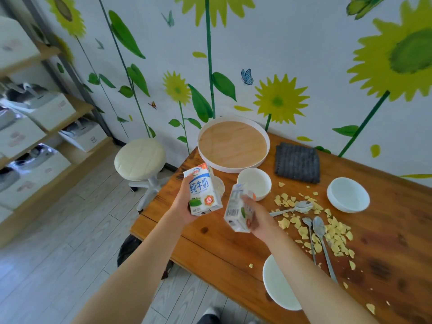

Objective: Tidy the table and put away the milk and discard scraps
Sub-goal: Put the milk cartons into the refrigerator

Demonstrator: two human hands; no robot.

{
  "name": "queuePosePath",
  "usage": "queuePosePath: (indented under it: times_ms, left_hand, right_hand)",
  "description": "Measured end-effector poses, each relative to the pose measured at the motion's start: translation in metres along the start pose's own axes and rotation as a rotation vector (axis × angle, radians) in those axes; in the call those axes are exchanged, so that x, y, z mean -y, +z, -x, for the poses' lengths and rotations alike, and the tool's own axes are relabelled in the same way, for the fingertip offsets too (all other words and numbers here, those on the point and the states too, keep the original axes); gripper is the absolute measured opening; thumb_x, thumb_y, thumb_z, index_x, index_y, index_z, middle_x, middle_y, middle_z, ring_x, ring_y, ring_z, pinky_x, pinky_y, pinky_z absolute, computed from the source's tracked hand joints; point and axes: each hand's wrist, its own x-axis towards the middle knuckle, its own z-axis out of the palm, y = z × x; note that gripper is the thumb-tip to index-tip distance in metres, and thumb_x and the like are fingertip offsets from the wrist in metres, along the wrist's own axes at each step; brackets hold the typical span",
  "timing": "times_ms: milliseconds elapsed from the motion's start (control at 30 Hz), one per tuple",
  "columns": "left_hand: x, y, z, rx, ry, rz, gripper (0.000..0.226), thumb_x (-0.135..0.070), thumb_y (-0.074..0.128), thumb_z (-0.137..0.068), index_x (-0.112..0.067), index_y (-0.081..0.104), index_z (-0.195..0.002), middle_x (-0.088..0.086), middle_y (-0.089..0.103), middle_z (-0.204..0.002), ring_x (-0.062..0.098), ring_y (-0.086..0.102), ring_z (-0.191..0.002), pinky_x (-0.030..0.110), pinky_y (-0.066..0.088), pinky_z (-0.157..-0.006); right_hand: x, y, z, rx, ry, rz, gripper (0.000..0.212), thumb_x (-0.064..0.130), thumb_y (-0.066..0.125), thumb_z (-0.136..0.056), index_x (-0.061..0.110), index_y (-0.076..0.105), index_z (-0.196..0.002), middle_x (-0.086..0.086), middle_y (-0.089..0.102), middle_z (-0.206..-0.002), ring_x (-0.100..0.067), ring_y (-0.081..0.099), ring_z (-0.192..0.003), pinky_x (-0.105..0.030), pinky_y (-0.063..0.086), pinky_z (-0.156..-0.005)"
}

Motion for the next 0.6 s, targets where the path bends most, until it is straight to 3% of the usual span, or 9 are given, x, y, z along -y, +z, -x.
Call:
queuePosePath:
  times_ms: [67, 167, 267, 333, 433, 500, 567, 600]
  left_hand:
    - [-0.006, 0.002, 0.002, 0.029, 0.001, 0.010, 0.034, -0.049, 0.050, -0.089, -0.017, 0.061, -0.085, 0.001, 0.071, -0.061, 0.015, 0.068, -0.049, 0.022, 0.052, -0.043]
    - [-0.014, 0.008, 0.006, 0.093, 0.010, 0.003, 0.034, -0.050, 0.052, -0.086, -0.017, 0.063, -0.088, 0.001, 0.071, -0.067, 0.016, 0.069, -0.053, 0.024, 0.054, -0.048]
    - [-0.021, 0.019, 0.007, 0.168, 0.005, -0.028, 0.035, -0.050, 0.054, -0.084, -0.018, 0.064, -0.094, 0.002, 0.071, -0.075, 0.017, 0.069, -0.059, 0.028, 0.056, -0.053]
    - [-0.023, 0.029, 0.010, 0.226, -0.014, -0.037, 0.035, -0.049, 0.054, -0.085, -0.018, 0.064, -0.093, 0.003, 0.072, -0.074, 0.018, 0.070, -0.059, 0.029, 0.058, -0.056]
    - [-0.022, 0.045, 0.013, 0.322, -0.030, -0.026, 0.033, -0.047, 0.051, -0.088, -0.016, 0.064, -0.094, 0.005, 0.073, -0.074, 0.019, 0.071, -0.061, 0.032, 0.059, -0.059]
    - [-0.021, 0.055, 0.014, 0.396, -0.038, -0.032, 0.034, -0.047, 0.050, -0.089, -0.016, 0.063, -0.097, 0.006, 0.073, -0.078, 0.021, 0.071, -0.064, 0.034, 0.059, -0.060]
    - [-0.017, 0.068, 0.017, 0.458, -0.050, -0.039, 0.037, -0.048, 0.047, -0.090, -0.016, 0.063, -0.096, 0.007, 0.074, -0.077, 0.021, 0.071, -0.063, 0.033, 0.059, -0.058]
    - [-0.013, 0.074, 0.017, 0.490, -0.063, -0.032, 0.040, -0.051, 0.046, -0.089, -0.015, 0.064, -0.096, 0.008, 0.074, -0.077, 0.022, 0.072, -0.064, 0.034, 0.059, -0.058]
  right_hand:
    - [0.017, 0.001, 0.012, 0.124, -0.113, -0.240, 0.061, 0.026, 0.073, -0.070, 0.015, 0.051, -0.126, -0.014, 0.067, -0.108, -0.031, 0.065, -0.098, -0.042, 0.055, -0.072]
    - [0.037, 0.005, 0.026, 0.256, -0.274, -0.374, 0.078, 0.028, 0.088, -0.044, 0.014, 0.058, -0.115, -0.010, 0.072, -0.092, -0.025, 0.071, -0.083, -0.038, 0.058, -0.067]
    - [0.050, 0.009, 0.041, 0.409, -0.323, -0.552, 0.077, 0.026, 0.084, -0.048, 0.012, 0.057, -0.119, -0.017, 0.067, -0.108, -0.035, 0.065, -0.101, -0.052, 0.050, -0.089]
    - [0.058, 0.008, 0.052, 0.478, -0.395, -0.629, 0.071, 0.022, 0.078, -0.056, 0.009, 0.057, -0.123, -0.023, 0.059, -0.122, -0.044, 0.055, -0.115, -0.061, 0.045, -0.092]
    - [0.073, 0.002, 0.070, 0.420, -0.496, -0.601, 0.065, 0.023, 0.083, -0.052, 0.009, 0.065, -0.113, -0.019, 0.063, -0.117, -0.041, 0.061, -0.109, -0.056, 0.050, -0.086]
    - [0.084, 0.000, 0.088, 0.290, -0.530, -0.510, 0.069, 0.028, 0.085, -0.049, 0.011, 0.064, -0.114, -0.017, 0.062, -0.115, -0.036, 0.063, -0.104, -0.054, 0.050, -0.088]
    - [0.090, -0.001, 0.107, 0.117, -0.547, -0.445, 0.074, 0.031, 0.083, -0.047, 0.010, 0.061, -0.115, -0.016, 0.066, -0.108, -0.034, 0.068, -0.092, -0.051, 0.054, -0.079]
    - [0.092, -0.001, 0.118, 0.044, -0.557, -0.403, 0.064, 0.032, 0.078, -0.053, 0.010, 0.061, -0.111, -0.016, 0.069, -0.101, -0.033, 0.069, -0.087, -0.048, 0.056, -0.073]
